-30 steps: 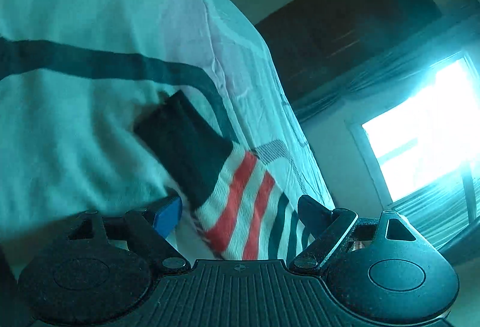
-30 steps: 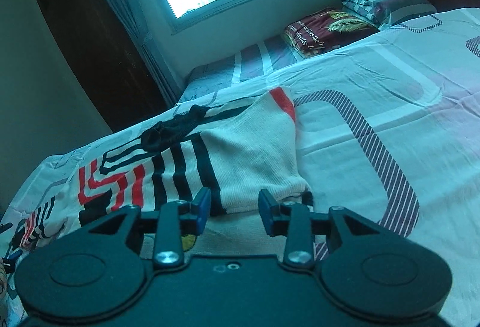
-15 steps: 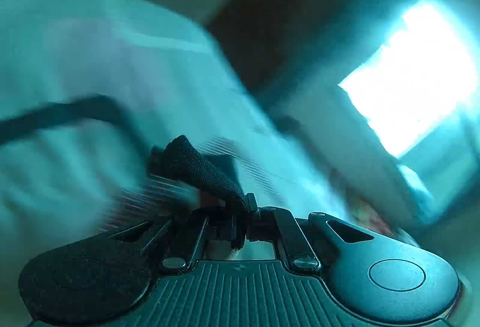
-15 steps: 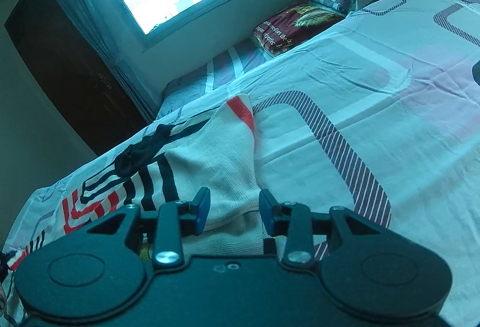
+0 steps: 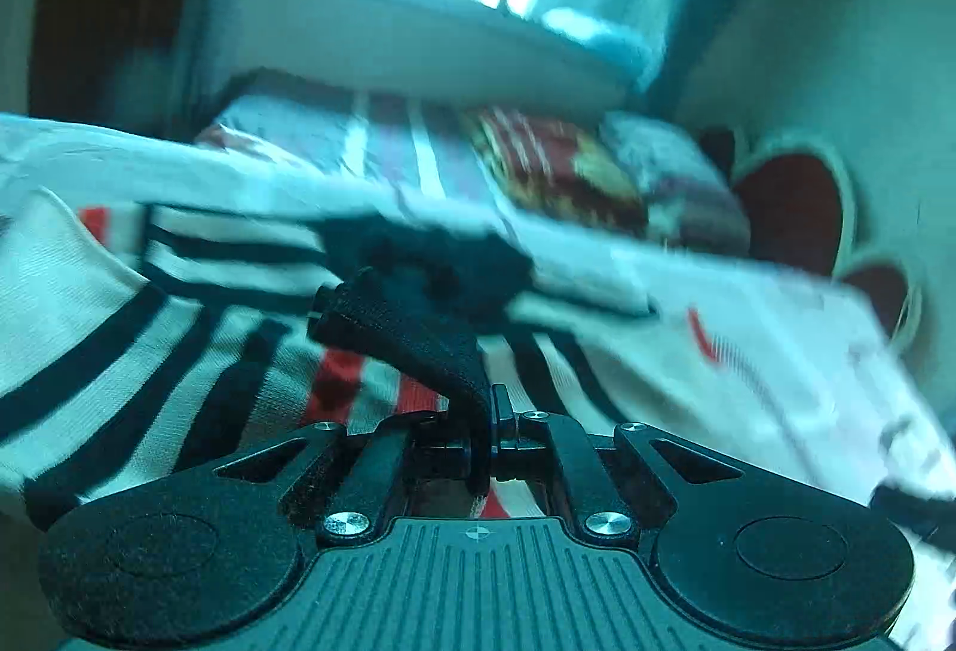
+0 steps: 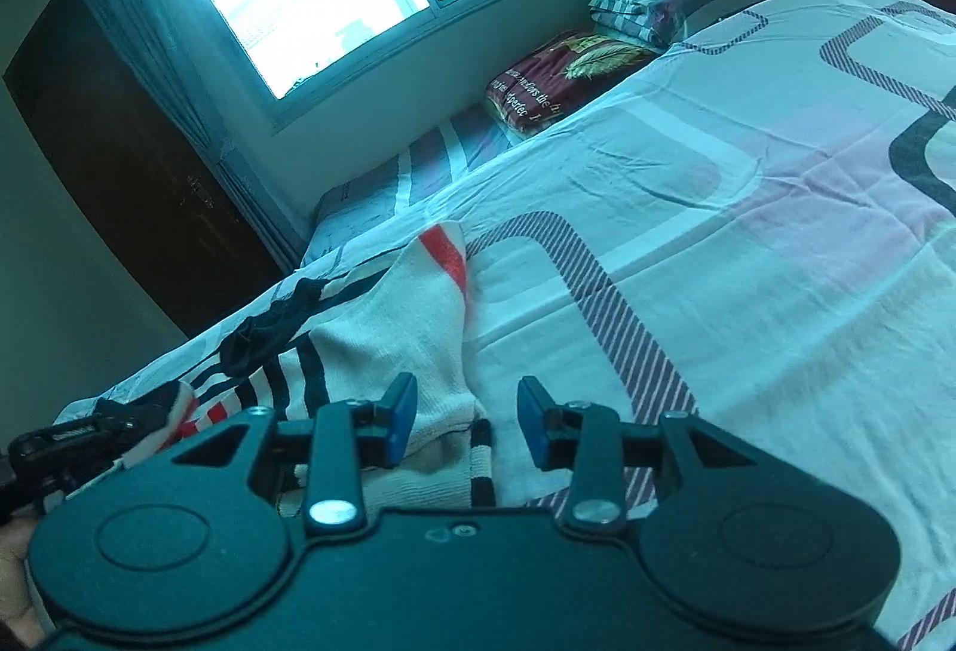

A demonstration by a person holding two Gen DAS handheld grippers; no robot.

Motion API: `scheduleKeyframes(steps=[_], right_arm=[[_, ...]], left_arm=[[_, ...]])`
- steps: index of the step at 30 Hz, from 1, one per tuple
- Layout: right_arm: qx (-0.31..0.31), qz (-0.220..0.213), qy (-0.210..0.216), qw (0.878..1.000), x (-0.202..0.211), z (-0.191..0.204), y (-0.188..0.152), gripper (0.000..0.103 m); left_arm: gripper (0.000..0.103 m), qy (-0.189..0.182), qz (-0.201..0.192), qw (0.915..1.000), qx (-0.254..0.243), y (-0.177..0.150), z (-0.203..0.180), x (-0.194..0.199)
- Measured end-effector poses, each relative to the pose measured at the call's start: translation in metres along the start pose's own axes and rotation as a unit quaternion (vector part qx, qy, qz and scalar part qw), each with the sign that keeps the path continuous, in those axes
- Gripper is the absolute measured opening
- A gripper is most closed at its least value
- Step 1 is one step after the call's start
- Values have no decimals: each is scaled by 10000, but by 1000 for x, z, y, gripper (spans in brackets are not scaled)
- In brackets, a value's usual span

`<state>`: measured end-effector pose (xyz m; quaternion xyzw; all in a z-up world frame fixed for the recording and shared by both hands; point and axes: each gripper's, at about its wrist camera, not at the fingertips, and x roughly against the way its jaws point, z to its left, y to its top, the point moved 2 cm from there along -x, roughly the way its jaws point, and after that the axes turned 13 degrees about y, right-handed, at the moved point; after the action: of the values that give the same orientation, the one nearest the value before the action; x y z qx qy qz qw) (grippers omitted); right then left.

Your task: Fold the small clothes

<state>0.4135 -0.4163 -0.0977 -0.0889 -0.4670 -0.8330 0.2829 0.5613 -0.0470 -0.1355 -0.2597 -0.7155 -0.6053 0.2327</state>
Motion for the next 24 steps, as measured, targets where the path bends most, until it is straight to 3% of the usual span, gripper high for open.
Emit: scheduleKeyframes(steps=[2, 3, 4, 6, 8, 11, 16, 20, 24], right_arm=[[-119, 1, -27, 9999, 4, -7, -1, 40], [-167, 10, -14, 9999, 6, -9, -2, 42], [-177, 15, -3, 9998, 6, -10, -3, 44], [-147, 20, 77, 9999, 5, -5, -5, 48], [-120, 56, 209, 9997, -2, 4, -7, 51], [-89, 212, 587, 9980, -23, 26, -10, 51], [-62, 724, 1210, 9900, -79, 68, -24, 54], [-89, 904, 1088, 9899, -120, 80, -34, 54], [126, 976, 885, 9912, -149, 87, -40, 54]], left_arm=[[5, 150, 283, 9986, -419, -16, -28, -12], [8, 258, 120, 9979, -583, -20, -36, -10], [34, 299, 60, 9968, -738, -21, -42, -7], [76, -47, 23, 9962, -865, -25, -46, 12], [77, 81, -288, 9948, -970, -24, -40, 38], [77, 188, -448, 9959, -758, -30, 4, 76], [67, 1351, -670, 9881, -298, -55, 114, 115], [67, 1863, -452, 9814, -104, -62, 175, 106], [67, 1848, -319, 9820, -242, -54, 191, 85]])
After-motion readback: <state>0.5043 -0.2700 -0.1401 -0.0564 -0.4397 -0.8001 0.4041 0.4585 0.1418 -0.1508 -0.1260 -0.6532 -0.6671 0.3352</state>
